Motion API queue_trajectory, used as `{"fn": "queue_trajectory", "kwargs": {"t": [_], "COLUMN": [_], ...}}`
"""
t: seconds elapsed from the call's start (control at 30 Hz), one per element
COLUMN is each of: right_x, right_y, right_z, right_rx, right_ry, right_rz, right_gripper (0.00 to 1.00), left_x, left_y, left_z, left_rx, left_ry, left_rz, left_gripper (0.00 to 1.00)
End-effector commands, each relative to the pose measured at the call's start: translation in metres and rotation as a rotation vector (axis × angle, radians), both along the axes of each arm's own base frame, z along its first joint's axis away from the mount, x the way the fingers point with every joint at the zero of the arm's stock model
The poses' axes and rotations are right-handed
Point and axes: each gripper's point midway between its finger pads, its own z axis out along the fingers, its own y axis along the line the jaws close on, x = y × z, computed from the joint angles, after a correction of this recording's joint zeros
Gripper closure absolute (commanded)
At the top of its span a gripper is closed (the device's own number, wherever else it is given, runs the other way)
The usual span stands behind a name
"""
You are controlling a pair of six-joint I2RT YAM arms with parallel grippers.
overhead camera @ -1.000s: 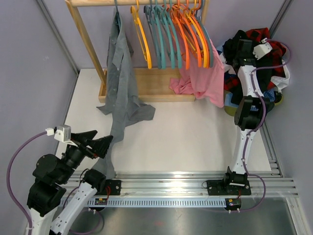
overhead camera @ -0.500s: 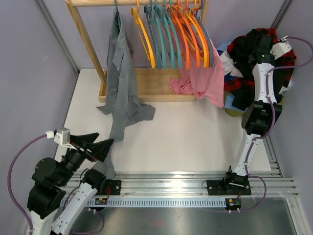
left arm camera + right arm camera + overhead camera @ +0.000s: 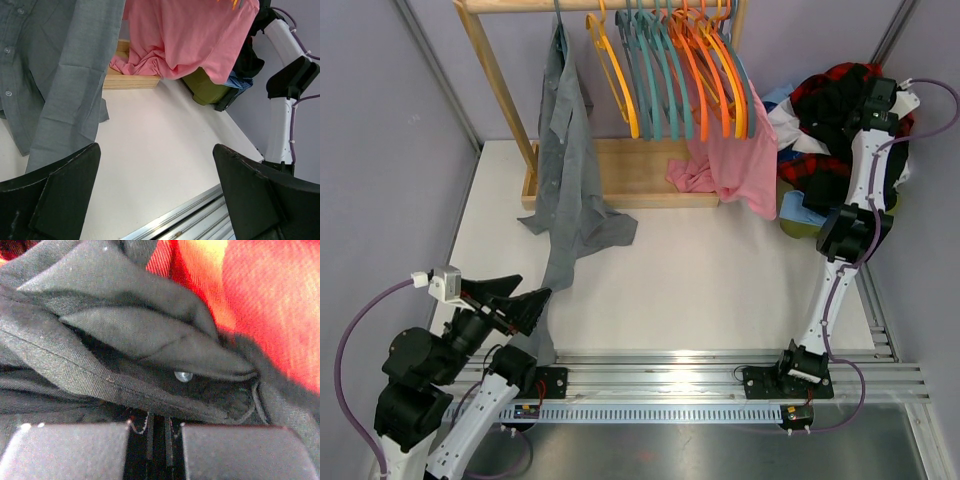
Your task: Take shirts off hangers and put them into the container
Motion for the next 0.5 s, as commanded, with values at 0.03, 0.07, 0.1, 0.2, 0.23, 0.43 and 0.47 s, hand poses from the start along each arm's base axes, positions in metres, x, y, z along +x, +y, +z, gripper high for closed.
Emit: {"fn": "queue_trajectory", "kwargs": {"t": [0.03, 0.07, 0.1, 0.2, 0.23, 0.43, 0.47], "right_x": [-0.068, -0.076, -0.08, -0.09, -0.088, -0.099, -0.1], "right_y": [0.041, 0.044, 0.046, 0.05, 0.052, 0.064, 0.065], "right_z": [-0.195, -0.209, -0.217, -0.224, -0.224, -0.234, -0.235], "right_rx": [0.302, 0.324, 0.339, 0.363, 0.368, 0.406, 0.412], "right_ry": [0.547, 0.583, 0.601, 0.643, 0.636, 0.692, 0.699], "right_rz": [0.153, 0.155, 0.16, 0.184, 0.204, 0.297, 0.308], "right_gripper": [1.0, 1.0, 1.0, 1.0, 1.0, 1.0, 1.0], "left_x": [-0.014, -0.015, -0.016, -0.019, -0.019, -0.021, -0.022], "left_y": [-0.001, 0.0, -0.001, -0.001, -0.001, -0.004, -0.004], "left_z": [0.017, 0.019, 0.021, 0.024, 0.024, 0.021, 0.021], "left_rx": [-0.035, -0.037, -0.038, -0.042, -0.043, -0.068, -0.075], "left_ry": [-0.043, -0.049, -0.051, -0.064, -0.066, -0.059, -0.056], "left_rz": [-0.037, -0.04, -0.043, -0.051, -0.055, -0.073, -0.072], "left_gripper": [0.01, 0.01, 0.01, 0.01, 0.01, 0.01, 0.01]}}
